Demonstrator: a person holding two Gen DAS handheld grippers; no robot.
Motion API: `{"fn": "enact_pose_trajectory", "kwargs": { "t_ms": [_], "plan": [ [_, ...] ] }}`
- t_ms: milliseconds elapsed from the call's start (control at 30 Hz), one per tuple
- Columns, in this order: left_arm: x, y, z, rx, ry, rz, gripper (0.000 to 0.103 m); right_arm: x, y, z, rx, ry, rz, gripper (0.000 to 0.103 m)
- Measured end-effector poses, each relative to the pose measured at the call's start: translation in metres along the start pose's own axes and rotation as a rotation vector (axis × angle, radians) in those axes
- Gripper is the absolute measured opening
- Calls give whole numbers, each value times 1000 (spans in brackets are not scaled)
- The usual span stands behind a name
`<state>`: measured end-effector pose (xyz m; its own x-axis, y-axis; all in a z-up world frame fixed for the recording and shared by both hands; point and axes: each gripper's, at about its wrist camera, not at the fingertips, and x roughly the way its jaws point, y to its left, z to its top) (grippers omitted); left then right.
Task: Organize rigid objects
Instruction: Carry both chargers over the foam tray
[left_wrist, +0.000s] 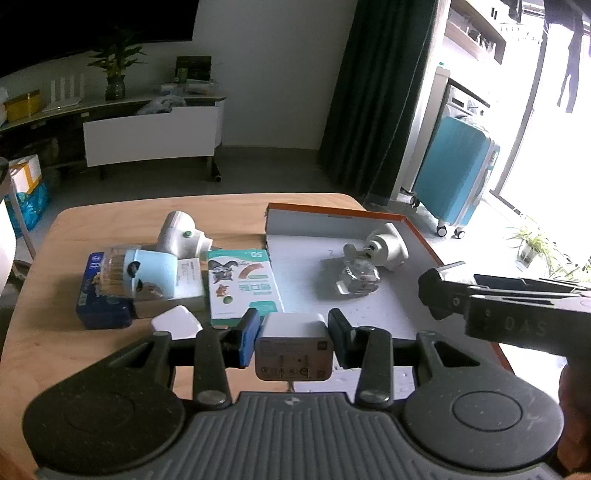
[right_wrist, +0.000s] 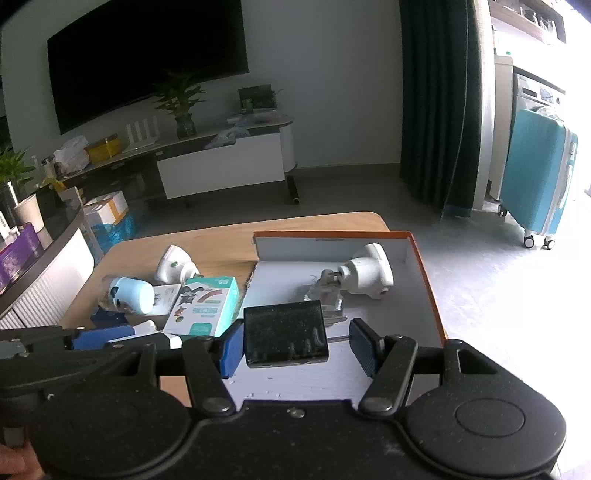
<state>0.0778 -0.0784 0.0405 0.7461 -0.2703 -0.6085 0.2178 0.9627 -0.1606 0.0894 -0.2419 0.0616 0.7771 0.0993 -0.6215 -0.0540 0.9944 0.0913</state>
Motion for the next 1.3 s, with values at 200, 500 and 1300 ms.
{"fn": "enact_pose_trajectory", "kwargs": {
  "t_ms": [200, 500, 1300],
  "plan": [
    [4, -6, 0, 9, 5, -8, 41, 1, -6, -1, 12, 0, -13, 73],
    [10, -15, 1, 24, 15, -22, 41, 3, -16, 0, 30, -2, -32, 73],
    [22, -31, 0, 57, 37, -42, 41, 10, -29, -1, 54, 4, -55, 73]
  ]
}}
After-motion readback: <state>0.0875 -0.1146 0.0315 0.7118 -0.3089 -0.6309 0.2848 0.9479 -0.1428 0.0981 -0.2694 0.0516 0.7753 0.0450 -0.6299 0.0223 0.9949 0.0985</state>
